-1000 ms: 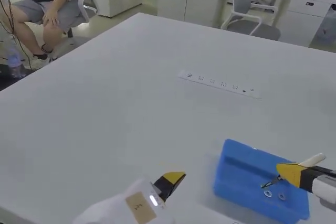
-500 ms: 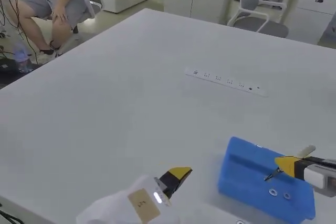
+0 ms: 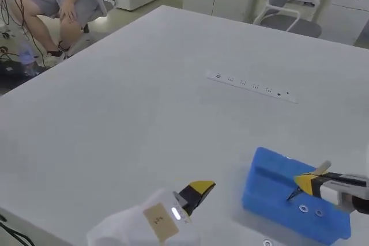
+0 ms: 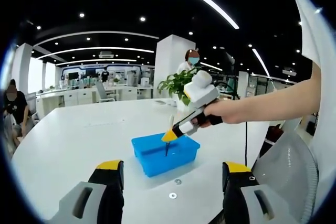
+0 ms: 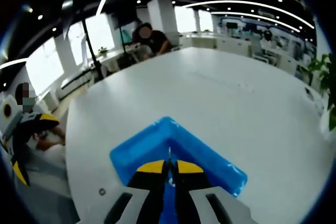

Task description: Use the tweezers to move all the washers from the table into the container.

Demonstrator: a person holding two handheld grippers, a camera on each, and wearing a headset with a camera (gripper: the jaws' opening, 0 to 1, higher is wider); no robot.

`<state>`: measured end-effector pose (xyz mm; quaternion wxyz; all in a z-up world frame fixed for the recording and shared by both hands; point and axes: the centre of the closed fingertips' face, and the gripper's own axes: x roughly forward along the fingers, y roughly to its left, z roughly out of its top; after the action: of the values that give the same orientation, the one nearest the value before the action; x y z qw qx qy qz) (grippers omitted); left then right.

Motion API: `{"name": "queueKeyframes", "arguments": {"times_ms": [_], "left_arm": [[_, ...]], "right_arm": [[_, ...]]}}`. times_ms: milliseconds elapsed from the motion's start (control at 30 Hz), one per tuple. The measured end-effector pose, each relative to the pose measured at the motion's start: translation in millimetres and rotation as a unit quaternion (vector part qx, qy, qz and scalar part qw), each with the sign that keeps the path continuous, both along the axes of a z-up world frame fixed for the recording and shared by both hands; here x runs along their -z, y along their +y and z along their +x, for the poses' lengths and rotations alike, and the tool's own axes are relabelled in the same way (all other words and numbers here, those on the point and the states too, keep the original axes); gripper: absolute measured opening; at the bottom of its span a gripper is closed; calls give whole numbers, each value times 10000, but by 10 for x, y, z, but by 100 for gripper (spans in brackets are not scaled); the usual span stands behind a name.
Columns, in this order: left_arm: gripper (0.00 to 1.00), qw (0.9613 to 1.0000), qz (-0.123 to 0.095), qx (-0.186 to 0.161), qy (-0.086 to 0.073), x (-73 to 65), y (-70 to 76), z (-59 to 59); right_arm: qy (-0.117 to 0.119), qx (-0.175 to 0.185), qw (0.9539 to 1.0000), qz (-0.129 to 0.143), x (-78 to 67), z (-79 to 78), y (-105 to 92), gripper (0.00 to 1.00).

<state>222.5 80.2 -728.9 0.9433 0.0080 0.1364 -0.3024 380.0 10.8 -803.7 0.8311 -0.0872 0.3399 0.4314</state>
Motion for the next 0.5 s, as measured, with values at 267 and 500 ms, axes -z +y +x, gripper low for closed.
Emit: {"name": "queueKeyframes", "arguments": {"times_ms": [267, 500], "left_arm": [[77, 10000, 34, -8, 27, 12, 4, 2], [76, 10000, 70, 3, 49, 31, 4, 5]], "right_arm": [[-20, -29, 10000, -67, 37, -8, -11, 3], [-212, -250, 9993, -191, 21, -57, 1, 4]]}}
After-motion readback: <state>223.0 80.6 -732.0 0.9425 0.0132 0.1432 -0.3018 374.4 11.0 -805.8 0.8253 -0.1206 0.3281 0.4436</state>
